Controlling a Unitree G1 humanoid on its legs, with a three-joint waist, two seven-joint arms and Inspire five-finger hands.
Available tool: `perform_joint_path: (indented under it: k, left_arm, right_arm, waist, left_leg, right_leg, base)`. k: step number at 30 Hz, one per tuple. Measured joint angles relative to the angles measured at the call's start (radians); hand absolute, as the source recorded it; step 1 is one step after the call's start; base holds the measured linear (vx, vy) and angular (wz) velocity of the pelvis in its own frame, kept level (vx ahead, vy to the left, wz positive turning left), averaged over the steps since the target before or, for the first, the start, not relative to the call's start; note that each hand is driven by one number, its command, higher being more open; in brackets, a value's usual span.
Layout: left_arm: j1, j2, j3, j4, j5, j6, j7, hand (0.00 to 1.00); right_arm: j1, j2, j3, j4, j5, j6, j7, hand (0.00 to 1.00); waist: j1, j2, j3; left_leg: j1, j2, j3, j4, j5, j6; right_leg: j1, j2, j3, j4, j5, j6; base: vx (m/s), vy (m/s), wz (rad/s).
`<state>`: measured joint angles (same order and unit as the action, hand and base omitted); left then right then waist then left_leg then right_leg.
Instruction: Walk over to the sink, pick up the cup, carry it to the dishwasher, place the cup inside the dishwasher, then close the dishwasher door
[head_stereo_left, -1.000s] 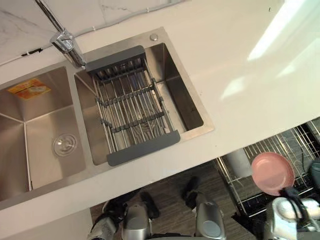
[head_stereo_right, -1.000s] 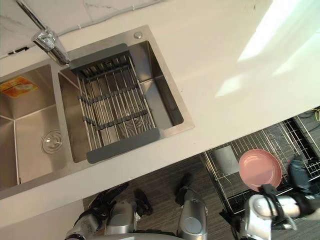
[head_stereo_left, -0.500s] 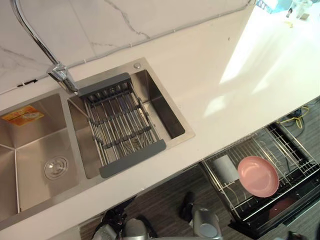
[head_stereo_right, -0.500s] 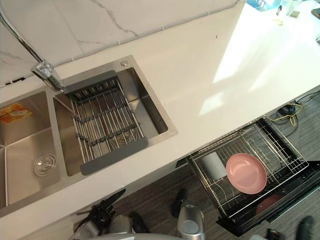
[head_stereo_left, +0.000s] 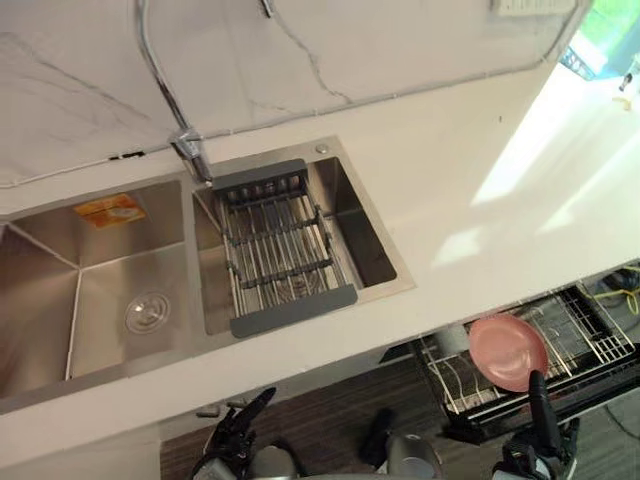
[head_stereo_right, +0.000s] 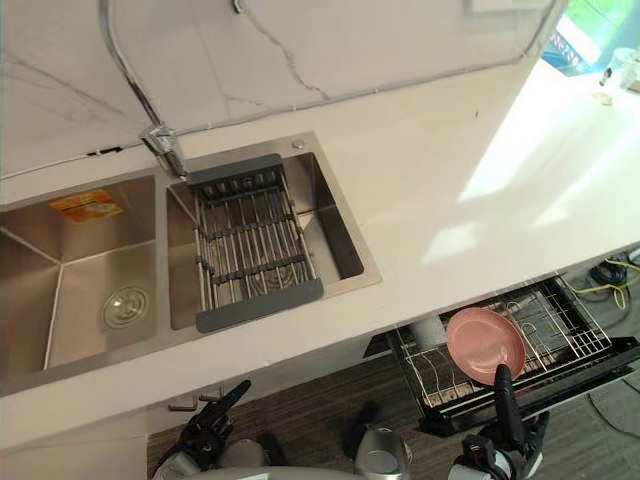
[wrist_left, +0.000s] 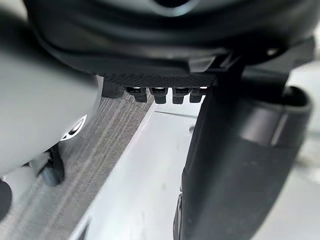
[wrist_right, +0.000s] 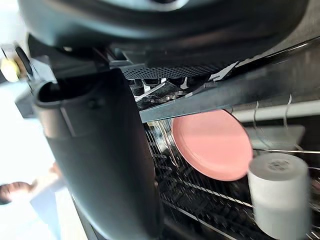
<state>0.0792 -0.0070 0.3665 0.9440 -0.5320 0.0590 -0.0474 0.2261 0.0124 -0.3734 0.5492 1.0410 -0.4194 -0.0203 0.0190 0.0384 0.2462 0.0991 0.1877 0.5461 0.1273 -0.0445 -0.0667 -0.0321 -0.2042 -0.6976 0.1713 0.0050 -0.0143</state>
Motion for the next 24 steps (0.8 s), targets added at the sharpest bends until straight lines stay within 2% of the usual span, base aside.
perform_joint_path:
  k: [3,4,5,6,7,9,11,13,14,15,16,17,18,19,20,21,22,24]
  left_arm:
    - [0.006,-0.007,0.006,0.002,0.002,-0.007,-0.013,1.00]
    - [0.013,-0.016,0.008,0.007,0.003,-0.019,-0.023,1.00]
    - [0.023,-0.020,0.010,0.009,0.004,-0.029,-0.027,1.00]
    - [0.030,-0.018,0.013,0.008,0.006,-0.030,-0.029,1.00]
    - [0.046,-0.022,0.021,0.013,0.020,-0.031,-0.035,1.00]
    - [0.086,-0.028,0.022,0.036,0.033,-0.029,-0.045,1.00]
    - [0.126,-0.032,0.048,0.045,0.039,-0.021,-0.057,1.00]
    - [0.152,-0.038,0.062,0.050,0.042,-0.022,-0.060,1.00]
    - [0.177,-0.065,0.094,0.047,0.038,-0.029,-0.065,1.00]
    - [0.180,-0.057,0.114,0.039,0.038,-0.037,-0.076,1.00]
    - [0.174,-0.048,0.114,0.046,0.041,-0.044,-0.081,1.00]
    - [0.179,-0.051,0.107,0.047,0.043,-0.048,-0.086,1.00]
    - [0.179,-0.055,0.107,0.050,0.043,-0.058,-0.089,1.00]
    - [0.180,-0.062,0.105,0.058,0.043,-0.065,-0.090,1.00]
    - [0.181,-0.060,0.087,0.075,0.042,-0.087,-0.110,1.00]
    - [0.185,-0.027,0.111,0.057,0.029,-0.111,-0.126,1.00]
    - [0.177,-0.017,0.105,0.065,0.031,-0.115,-0.118,1.00]
    - [0.190,-0.018,0.063,0.076,0.020,-0.110,-0.119,1.00]
  right_arm:
    - [-0.052,-0.036,0.045,0.019,0.019,0.020,0.020,1.00]
    - [-0.084,-0.065,0.061,0.030,0.081,0.030,0.021,1.00]
    - [-0.103,-0.073,0.064,0.033,0.134,0.037,0.021,1.00]
    - [-0.105,-0.072,0.064,0.033,0.149,0.034,0.021,1.00]
    - [-0.130,-0.077,0.066,0.038,0.164,0.029,0.021,1.00]
    - [-0.176,-0.067,0.068,0.044,0.180,0.013,0.017,1.00]
    - [-0.216,-0.049,0.072,0.063,0.206,-0.018,-0.004,1.00]
    - [-0.221,-0.020,0.125,0.060,0.209,-0.019,-0.005,1.00]
    - [-0.250,0.030,0.125,0.049,0.214,-0.033,-0.023,1.00]
    - [-0.248,0.051,0.131,0.043,0.212,-0.034,-0.031,1.00]
    - [-0.240,0.041,0.143,0.047,0.211,-0.034,-0.038,1.00]
    - [-0.212,0.011,0.171,0.050,0.171,-0.030,-0.046,1.00]
    - [-0.191,-0.031,0.233,0.055,0.106,-0.011,-0.046,1.00]
    - [-0.182,-0.053,0.266,0.067,0.071,0.002,-0.046,1.00]
    - [-0.167,-0.084,0.319,0.085,0.004,0.035,-0.043,1.00]
    - [-0.144,-0.080,0.373,0.133,-0.045,0.064,-0.023,1.00]
    - [-0.140,-0.084,0.387,0.180,-0.062,0.091,-0.009,1.00]
    - [-0.116,-0.079,0.408,0.272,-0.096,0.163,0.013,1.00]
  waist:
    - [0.026,0.010,-0.007]
    - [0.041,0.028,-0.017]
    - [0.040,0.032,-0.020]
    - [0.041,0.024,-0.026]
    - [0.046,0.044,-0.028]
    - [0.051,0.058,-0.036]
    - [0.064,0.061,-0.038]
    - [0.078,0.062,-0.039]
    - [0.090,0.068,-0.045]
    - [0.092,0.038,-0.045]
    - [0.098,0.035,-0.047]
    - [0.097,0.045,-0.061]
    - [0.100,0.047,-0.065]
    - [0.109,0.074,-0.081]
    - [0.103,0.067,-0.077]
    - [0.104,-0.014,-0.068]
    - [0.105,-0.002,-0.060]
    - [0.104,0.013,-0.085]
  left_leg:
    - [-0.015,0.003,-0.032,0.002,0.019,0.005]
    - [-0.024,0.018,-0.042,-0.005,0.012,0.020]
    - [-0.021,0.014,-0.050,-0.001,0.007,0.013]
    - [-0.020,0.002,-0.063,0.000,0.007,0.013]
    - [-0.021,0.007,-0.087,0.008,0.009,0.014]
    - [-0.028,0.020,-0.098,0.014,0.020,0.020]
    - [-0.041,0.024,-0.101,0.002,0.027,0.024]
    - [-0.049,0.022,-0.101,-0.023,0.040,0.027]
    - [-0.057,0.043,-0.110,-0.035,0.050,0.013]
    - [-0.064,0.029,-0.114,-0.003,0.064,-0.008]
    - [-0.066,0.026,-0.123,0.017,0.066,-0.013]
    - [-0.084,0.045,-0.140,0.037,0.065,-0.007]
    - [-0.094,0.045,-0.139,0.026,0.075,0.006]
    - [-0.106,0.057,-0.143,0.008,0.077,0.019]
    - [-0.137,0.064,-0.154,0.020,0.090,0.010]
    - [-0.145,0.018,-0.156,0.057,0.093,-0.015]
    - [-0.147,0.030,-0.176,0.077,0.097,-0.017]
    - [-0.162,0.037,-0.177,0.052,0.105,-0.013]
  right_leg:
    - [0.014,0.003,-0.033,-0.005,-0.008,-0.008]
    - [0.010,0.010,-0.041,0.030,-0.011,-0.004]
    - [0.004,-0.031,0.016,0.163,-0.088,-0.007]
    - [0.019,-0.040,0.036,0.162,-0.128,0.010]
    - [0.037,-0.032,0.008,0.155,-0.144,0.021]
    - [0.045,-0.021,-0.013,0.151,-0.150,0.012]
    - [0.038,-0.017,-0.034,0.150,-0.161,-0.005]
    - [0.030,-0.003,-0.048,0.134,-0.166,-0.014]
    - [0.014,-0.002,-0.051,0.219,-0.165,-0.025]
    - [0.002,-0.044,0.010,0.296,-0.240,-0.018]
    - [0.004,-0.045,0.011,0.297,-0.265,-0.023]
    - [0.023,-0.025,-0.021,0.261,-0.267,-0.016]
    - [0.026,0.005,-0.033,0.202,-0.251,0.007]
    - [0.034,0.035,-0.039,0.180,-0.245,0.011]
    - [0.002,-0.002,-0.007,0.358,-0.305,-0.003]
    - [0.029,-0.062,0.078,0.368,-0.366,0.013]
    - [0.047,-0.050,0.072,0.358,-0.372,0.027]
    - [0.078,0.003,0.042,0.251,-0.327,0.028]
  base:
    - [-0.12,-0.032,0.29]
    - [-0.14,-0.082,0.39]
    - [-0.13,-0.104,0.50]
    - [-0.09,-0.148,0.62]
    - [-0.08,-0.152,0.44]
    - [-0.07,-0.133,0.30]
    - [-0.08,-0.113,0.30]
    - [-0.10,-0.115,0.08]
    - [-0.12,-0.139,-0.02]
    - [-0.11,-0.146,-0.01]
    - [-0.11,-0.128,0.18]
    - [-0.09,-0.103,0.06]
    - [-0.09,-0.073,-0.02]
    - [-0.06,-0.057,-0.03]
    - [-0.05,-0.075,0.21]
    - [-0.05,-0.181,0.41]
    - [-0.04,-0.181,0.55]
    - [-0.01,-0.136,0.35]
